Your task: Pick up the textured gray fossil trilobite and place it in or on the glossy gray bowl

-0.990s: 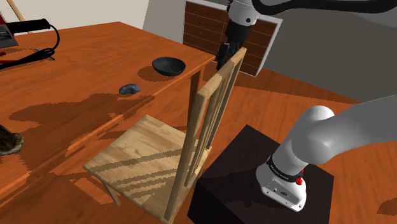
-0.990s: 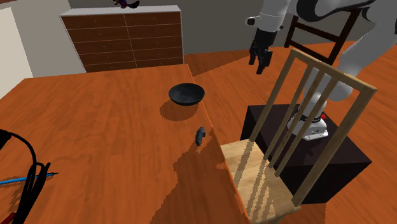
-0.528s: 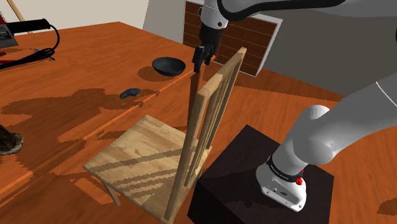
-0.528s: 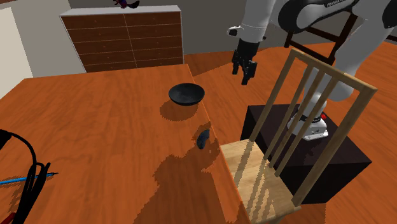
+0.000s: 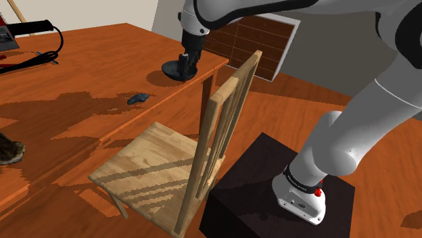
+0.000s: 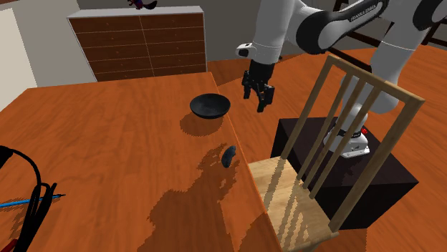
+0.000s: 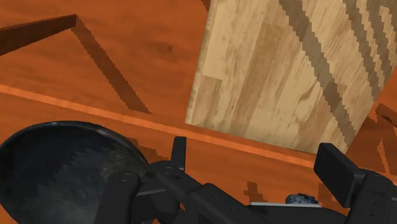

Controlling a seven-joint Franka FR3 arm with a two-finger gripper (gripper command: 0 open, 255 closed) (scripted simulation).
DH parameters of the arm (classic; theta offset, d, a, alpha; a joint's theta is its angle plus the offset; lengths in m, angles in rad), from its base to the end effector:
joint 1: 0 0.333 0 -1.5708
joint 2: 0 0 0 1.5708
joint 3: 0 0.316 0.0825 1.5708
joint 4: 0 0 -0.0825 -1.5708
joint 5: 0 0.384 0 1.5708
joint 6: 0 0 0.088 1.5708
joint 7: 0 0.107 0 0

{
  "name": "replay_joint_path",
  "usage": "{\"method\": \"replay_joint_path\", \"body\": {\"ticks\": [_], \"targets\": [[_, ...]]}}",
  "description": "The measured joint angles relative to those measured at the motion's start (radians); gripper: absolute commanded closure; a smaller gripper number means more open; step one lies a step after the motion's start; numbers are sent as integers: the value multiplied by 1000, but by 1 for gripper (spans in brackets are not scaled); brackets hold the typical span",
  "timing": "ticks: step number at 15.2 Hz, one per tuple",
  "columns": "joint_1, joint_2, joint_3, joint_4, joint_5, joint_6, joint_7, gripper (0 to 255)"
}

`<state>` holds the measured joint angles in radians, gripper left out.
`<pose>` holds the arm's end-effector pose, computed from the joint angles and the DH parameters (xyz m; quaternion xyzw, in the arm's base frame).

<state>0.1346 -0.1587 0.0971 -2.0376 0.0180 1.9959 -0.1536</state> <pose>0.5078 0.1233 0.5238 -0.9805 -0.1878 -0.0580 0.0030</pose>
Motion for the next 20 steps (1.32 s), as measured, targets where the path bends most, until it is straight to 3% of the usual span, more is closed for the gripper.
{"method": "replay_joint_path", "body": {"ticks": [12,20], "targets": [[89,402,81,385,-66,31,-69,0],[99,464,83,369,-81,111,-69,0]]}}
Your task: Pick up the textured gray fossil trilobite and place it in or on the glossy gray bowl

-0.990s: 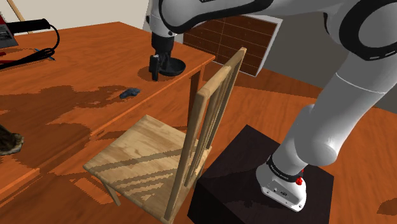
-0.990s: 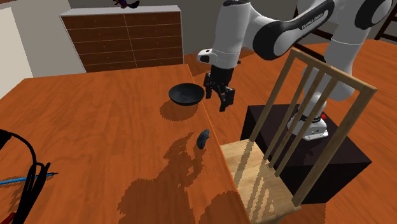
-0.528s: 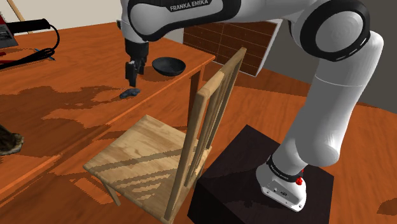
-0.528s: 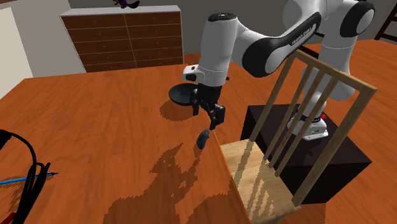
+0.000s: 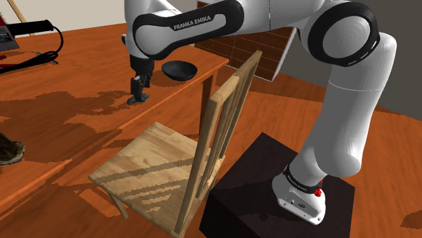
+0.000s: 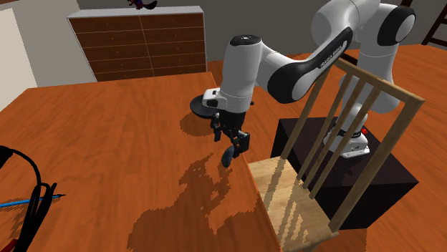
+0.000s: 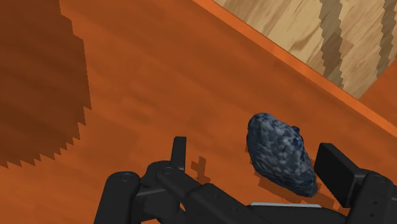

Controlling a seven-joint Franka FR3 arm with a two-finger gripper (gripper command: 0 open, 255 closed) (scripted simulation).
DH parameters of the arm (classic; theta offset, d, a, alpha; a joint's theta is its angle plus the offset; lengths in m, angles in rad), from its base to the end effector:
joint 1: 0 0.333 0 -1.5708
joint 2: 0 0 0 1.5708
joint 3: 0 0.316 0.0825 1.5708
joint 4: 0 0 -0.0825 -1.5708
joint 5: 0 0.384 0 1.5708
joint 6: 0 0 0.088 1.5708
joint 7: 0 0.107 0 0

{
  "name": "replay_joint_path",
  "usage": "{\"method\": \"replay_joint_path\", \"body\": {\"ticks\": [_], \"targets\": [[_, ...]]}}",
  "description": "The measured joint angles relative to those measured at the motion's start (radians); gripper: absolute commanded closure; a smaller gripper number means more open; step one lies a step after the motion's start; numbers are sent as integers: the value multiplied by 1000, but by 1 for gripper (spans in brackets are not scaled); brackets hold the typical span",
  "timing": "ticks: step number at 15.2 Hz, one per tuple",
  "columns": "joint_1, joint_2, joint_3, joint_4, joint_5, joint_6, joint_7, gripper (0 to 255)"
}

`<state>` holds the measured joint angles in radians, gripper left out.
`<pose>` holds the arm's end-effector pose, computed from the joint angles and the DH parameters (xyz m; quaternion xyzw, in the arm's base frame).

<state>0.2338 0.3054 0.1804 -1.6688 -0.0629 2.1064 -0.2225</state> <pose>0.6100 0.2525 0.4431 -0.9449 -0.3201 -0.0685 0.0051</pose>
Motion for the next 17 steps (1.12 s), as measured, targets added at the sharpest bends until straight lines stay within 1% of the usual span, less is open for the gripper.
{"method": "replay_joint_path", "body": {"ticks": [6,7,17], "targets": [[0,2,0,-6,-1,8,0,0],[0,2,0,-6,-1,8,0,255],[0,2,-1,-6,-1,8,0,255]]}}
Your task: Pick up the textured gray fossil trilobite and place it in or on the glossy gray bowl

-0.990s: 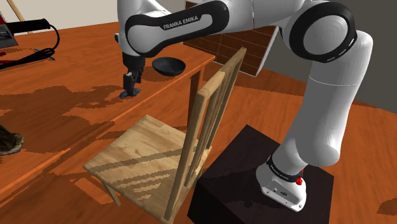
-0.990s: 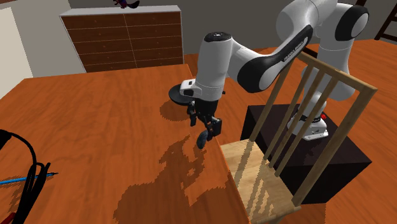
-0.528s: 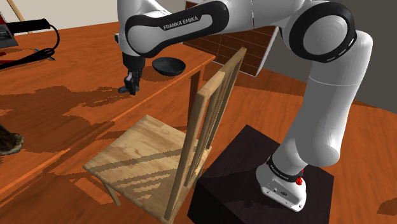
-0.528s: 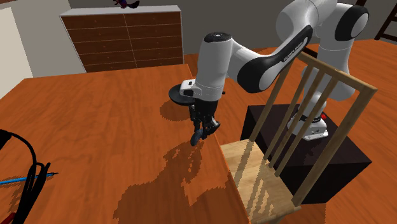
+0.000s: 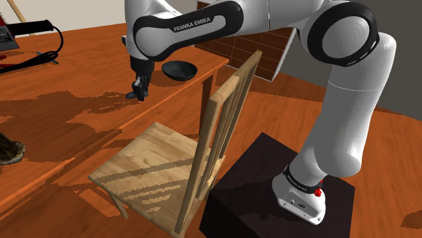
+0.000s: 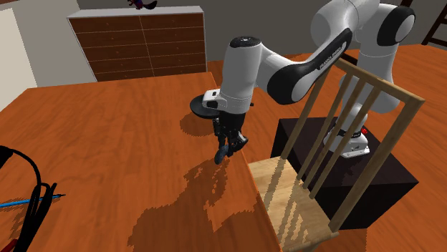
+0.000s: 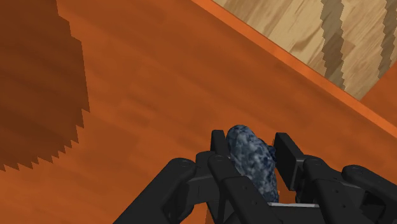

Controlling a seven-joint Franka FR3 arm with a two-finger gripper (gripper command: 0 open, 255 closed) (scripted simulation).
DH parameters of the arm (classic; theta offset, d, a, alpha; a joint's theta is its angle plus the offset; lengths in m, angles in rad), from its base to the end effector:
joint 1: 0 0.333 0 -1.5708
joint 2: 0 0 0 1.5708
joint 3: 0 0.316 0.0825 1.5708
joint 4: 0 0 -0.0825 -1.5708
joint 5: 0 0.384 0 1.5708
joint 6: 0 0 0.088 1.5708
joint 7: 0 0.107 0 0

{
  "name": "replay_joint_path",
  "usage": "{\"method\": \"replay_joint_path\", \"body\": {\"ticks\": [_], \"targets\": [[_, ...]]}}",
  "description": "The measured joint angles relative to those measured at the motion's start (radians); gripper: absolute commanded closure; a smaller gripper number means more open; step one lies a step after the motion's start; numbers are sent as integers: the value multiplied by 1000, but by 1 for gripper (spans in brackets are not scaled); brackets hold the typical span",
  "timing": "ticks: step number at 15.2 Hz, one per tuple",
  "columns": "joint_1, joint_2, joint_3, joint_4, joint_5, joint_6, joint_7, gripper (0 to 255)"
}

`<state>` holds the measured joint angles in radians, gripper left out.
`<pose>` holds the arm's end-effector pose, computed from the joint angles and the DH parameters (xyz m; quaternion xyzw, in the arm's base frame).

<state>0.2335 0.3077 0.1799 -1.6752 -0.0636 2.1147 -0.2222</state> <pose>0.6101 0.2522 0.4393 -0.9450 -0.3199 -0.0683 0.0050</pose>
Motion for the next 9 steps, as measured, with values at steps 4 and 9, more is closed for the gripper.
{"method": "replay_joint_path", "body": {"ticks": [4,9], "targets": [[-1,-12,1,23,3,-34,-2,255],[0,-19,2,78,6,-97,-5,255]]}}
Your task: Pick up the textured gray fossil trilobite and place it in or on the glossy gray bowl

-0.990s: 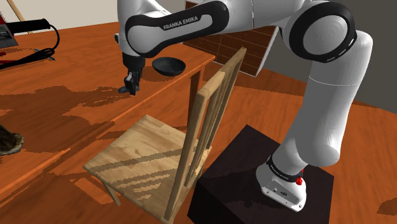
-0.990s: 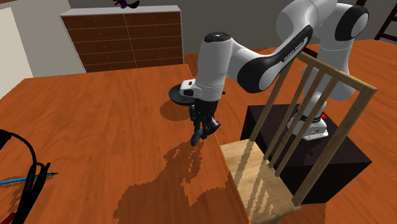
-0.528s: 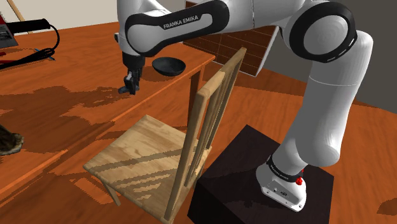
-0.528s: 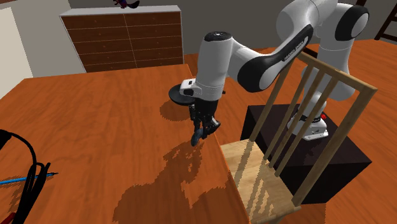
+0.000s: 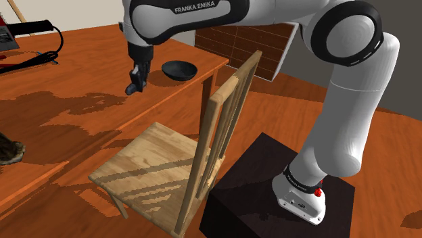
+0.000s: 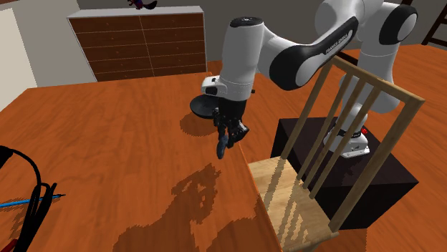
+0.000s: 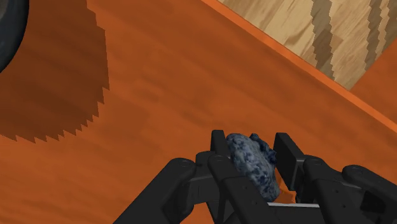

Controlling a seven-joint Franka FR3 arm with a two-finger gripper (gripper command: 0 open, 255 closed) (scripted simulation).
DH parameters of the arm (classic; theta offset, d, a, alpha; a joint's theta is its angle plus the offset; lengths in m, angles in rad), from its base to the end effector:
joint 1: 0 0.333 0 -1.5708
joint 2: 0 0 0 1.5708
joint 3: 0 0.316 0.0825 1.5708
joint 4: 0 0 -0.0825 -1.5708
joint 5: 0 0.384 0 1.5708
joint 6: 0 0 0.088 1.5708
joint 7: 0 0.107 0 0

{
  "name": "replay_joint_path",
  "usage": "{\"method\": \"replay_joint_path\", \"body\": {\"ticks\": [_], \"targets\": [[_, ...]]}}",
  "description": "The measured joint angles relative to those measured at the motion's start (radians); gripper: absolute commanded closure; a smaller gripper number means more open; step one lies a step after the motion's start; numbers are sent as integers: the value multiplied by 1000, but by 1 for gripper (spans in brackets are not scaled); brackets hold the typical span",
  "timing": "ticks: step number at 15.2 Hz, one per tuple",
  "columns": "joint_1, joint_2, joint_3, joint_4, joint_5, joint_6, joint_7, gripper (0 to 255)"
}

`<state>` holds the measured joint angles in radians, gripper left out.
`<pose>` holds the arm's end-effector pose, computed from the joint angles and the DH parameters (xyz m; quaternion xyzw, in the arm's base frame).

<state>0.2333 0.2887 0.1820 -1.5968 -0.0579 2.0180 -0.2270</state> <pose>0.6106 0.2519 0.4803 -0.9450 -0.3199 -0.0685 0.0050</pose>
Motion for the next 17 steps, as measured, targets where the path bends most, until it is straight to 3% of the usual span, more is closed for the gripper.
{"method": "replay_joint_path", "body": {"ticks": [14,17], "targets": [[5,-6,3,180,3,-185,-2,255],[-28,-18,-12,176,16,-193,-51,255]]}}
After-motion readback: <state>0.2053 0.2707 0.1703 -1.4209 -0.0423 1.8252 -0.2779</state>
